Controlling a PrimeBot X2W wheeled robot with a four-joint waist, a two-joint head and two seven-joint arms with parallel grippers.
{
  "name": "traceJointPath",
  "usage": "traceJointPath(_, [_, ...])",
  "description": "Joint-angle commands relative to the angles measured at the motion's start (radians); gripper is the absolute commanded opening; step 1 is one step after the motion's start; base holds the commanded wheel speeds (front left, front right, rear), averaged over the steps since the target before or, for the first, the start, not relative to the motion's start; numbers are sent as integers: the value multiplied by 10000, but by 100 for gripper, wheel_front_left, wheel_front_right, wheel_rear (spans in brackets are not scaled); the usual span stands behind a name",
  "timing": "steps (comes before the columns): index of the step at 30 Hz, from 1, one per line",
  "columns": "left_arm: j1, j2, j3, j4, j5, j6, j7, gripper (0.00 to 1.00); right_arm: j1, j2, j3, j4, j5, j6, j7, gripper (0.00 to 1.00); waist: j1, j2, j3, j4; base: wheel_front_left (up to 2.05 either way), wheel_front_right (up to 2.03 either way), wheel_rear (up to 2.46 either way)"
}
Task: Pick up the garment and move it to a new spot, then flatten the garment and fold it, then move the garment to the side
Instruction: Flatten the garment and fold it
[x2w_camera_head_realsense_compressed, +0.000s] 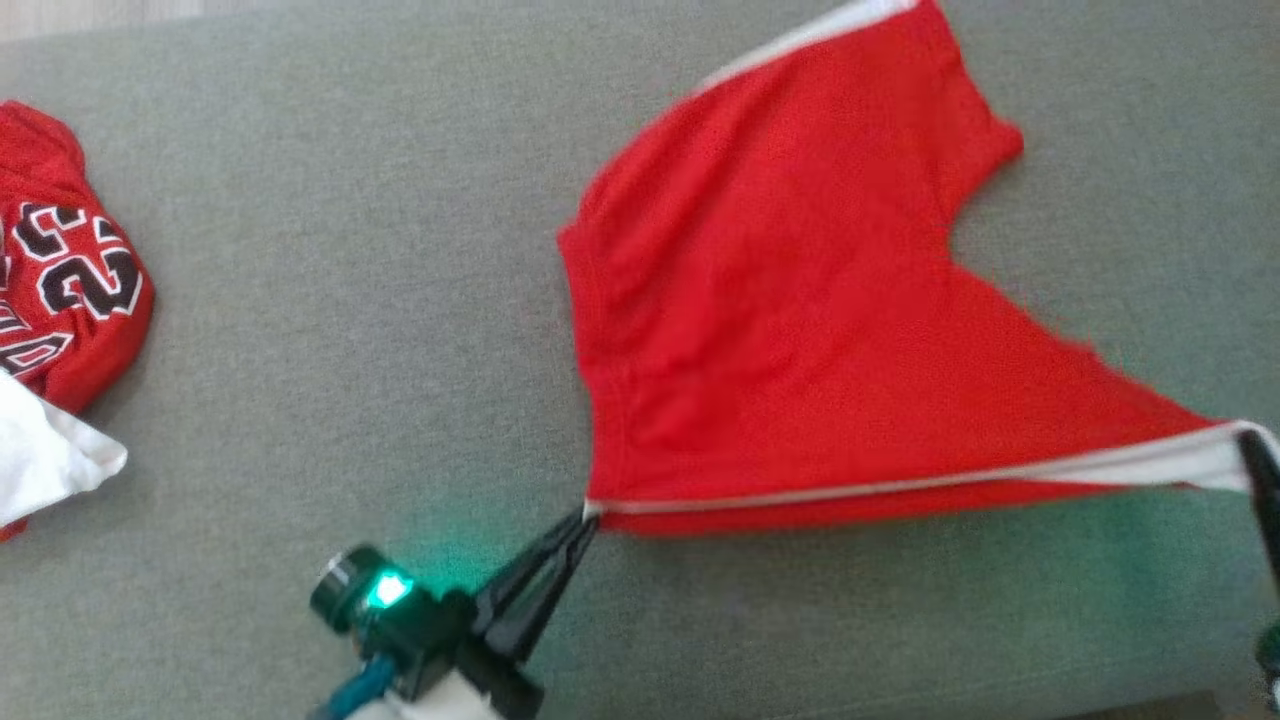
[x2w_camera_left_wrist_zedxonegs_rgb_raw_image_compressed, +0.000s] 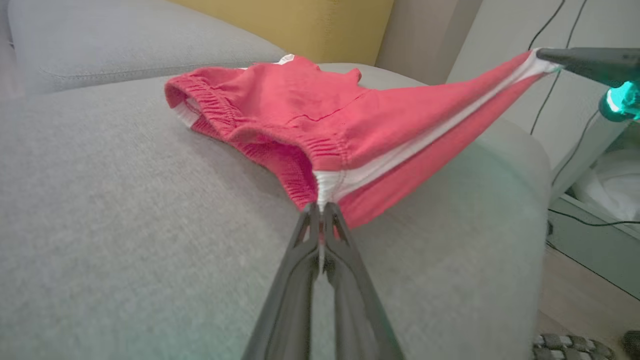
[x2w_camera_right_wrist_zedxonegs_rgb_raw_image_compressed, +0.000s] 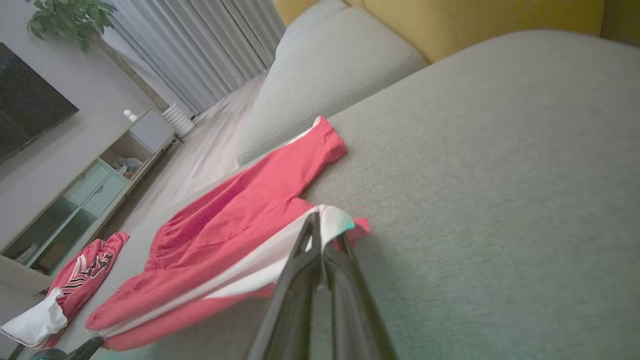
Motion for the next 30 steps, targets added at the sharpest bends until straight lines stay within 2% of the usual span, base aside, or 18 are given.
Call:
traceJointPath(1, [175, 419, 373, -520, -123, 24, -50, 0, 361, -278, -581, -522, -317, 75, -64, 0, 3, -1, -61, 22, 0, 0, 0])
traceJointPath(7, [543, 742, 554, -1496, -489, 124, 123, 0, 982, -80, -1533, -1364, -1062, 75, -3, 0, 3, -1, -89, 71, 0, 0, 0])
traceJointPath(11, [-546, 570, 824, -1974, -601, -49, 488, 0, -93, -259, -1863, -1391, -1563, 75, 946, 0, 3, -1, 332, 270, 0, 0, 0])
traceJointPath(15, [-1899, 137, 1088, -1705, -767, -170, 1002, 0, -1684, -539, -1799, -912, -1641, 75, 1900, 0, 3, -1, 927, 458, 0, 0, 0])
traceJointPath(22, [-3922, -328, 1408, -721, -779, -194, 1873, 0, -4920, -1021, -811, 264, -1361, 75, 3057, 0, 3, -1, 1897, 690, 0, 0, 0])
traceJointPath(30, [-5012, -718, 1552, -124, -1022, -284, 2253, 0, -7707, -1516, 615, 1560, -892, 75, 3641, 0, 3, -1, 2617, 1100, 0, 0, 0])
